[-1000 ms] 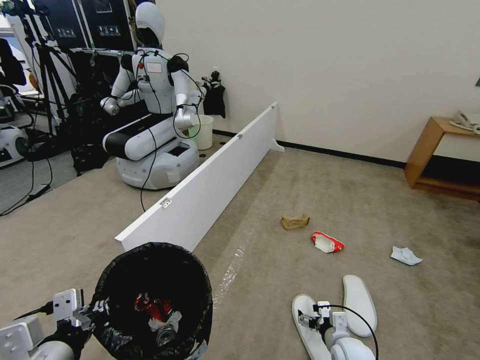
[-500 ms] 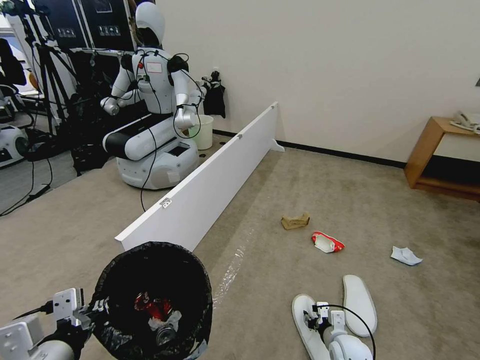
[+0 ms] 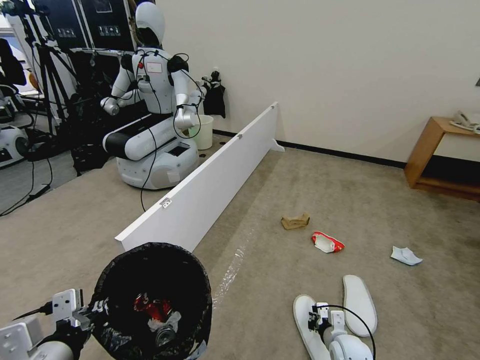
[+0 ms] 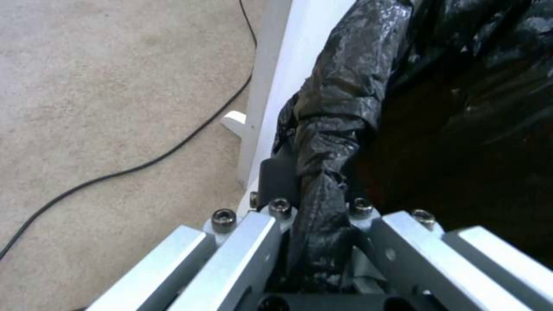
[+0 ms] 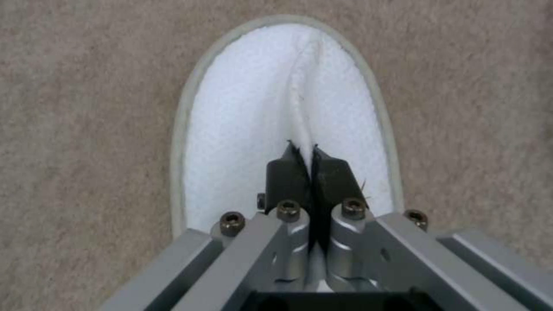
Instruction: Pick up the trash bin, then pick up the garbage from the floor and place it into the trash bin.
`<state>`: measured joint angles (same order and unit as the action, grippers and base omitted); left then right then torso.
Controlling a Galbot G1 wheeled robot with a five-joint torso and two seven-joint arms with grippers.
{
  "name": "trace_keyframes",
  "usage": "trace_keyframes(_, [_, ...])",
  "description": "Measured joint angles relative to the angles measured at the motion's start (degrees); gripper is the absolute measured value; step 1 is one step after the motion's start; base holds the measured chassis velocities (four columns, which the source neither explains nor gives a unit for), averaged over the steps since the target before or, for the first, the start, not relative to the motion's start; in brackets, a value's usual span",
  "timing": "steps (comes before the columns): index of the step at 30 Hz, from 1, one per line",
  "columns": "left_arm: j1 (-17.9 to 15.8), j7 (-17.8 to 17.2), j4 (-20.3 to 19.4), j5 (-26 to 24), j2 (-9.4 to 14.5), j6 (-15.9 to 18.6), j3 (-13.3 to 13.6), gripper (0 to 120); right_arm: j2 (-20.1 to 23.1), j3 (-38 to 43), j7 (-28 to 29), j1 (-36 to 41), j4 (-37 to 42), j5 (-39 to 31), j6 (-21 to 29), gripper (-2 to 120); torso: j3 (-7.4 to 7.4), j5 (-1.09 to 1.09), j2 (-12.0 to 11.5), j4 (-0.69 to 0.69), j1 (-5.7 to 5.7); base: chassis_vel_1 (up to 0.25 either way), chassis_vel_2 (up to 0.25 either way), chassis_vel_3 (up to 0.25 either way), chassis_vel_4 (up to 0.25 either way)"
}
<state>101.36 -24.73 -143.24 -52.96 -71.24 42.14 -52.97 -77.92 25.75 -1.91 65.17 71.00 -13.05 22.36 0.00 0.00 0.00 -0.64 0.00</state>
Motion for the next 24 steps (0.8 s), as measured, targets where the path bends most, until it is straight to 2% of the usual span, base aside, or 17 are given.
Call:
trace_keyframes(8, [-0.09, 0.0, 0.0, 0.03, 0.09, 0.0, 0.21, 1, 2.14, 1.21, 0.02, 2.45, 5.73, -0.03, -1.5, 0, 0.0, 0.01, 0.0, 0.0, 0.0, 0.0, 0.0, 0.0, 0.0])
trace_keyframes(10, [-0.63, -0.02, 0.0, -0.4, 0.63, 0.0, 1.14, 1, 3.93, 3.6, -0.26, 4.78, 12.19, -0.51, -5.47, 0, 0.0, 0.0, 0.0, -0.02, 0.0, 0.0, 0.0, 0.0, 0.0])
trace_keyframes(14, [-1.03, -0.05, 0.0, -0.43, 1.08, 0.0, 2.31, 1, 4.62, 4.9, -0.45, 5.58, 15.76, -2.44, -8.4, 0, 0.0, 0.0, 0.0, -0.02, 0.0, 0.0, 0.0, 0.0, 0.0])
trace_keyframes(17, [-3.18, -0.44, 0.0, -0.43, 2.98, 0.01, 5.64, 1, 6.41, 6.4, -0.75, 6.98, 26.67, -10.56, -11.27, 0, 0.0, -0.01, 0.0, -0.01, 0.0, 0.0, 0.0, 0.0, 0.0])
trace_keyframes(22, [-4.17, -0.43, 0.46, -0.43, 4.51, 0.0, 7.29, 1, 8.39, 6.54, -1.57, 6.87, 33.56, -14.99, -13.3, 0, 0.0, -0.01, 0.0, -0.01, 0.0, 0.0, 0.0, 0.0, 0.0])
trace_keyframes(24, [-4.7, -0.45, 0.83, -0.55, 5.35, 0.0, 7.79, 1, 11.59, 5.82, -3.71, 5.84, 37.57, -17.99, -17.51, 0, 0.0, 0.01, 0.0, 0.01, 0.0, 0.0, 0.0, 0.0, 0.0])
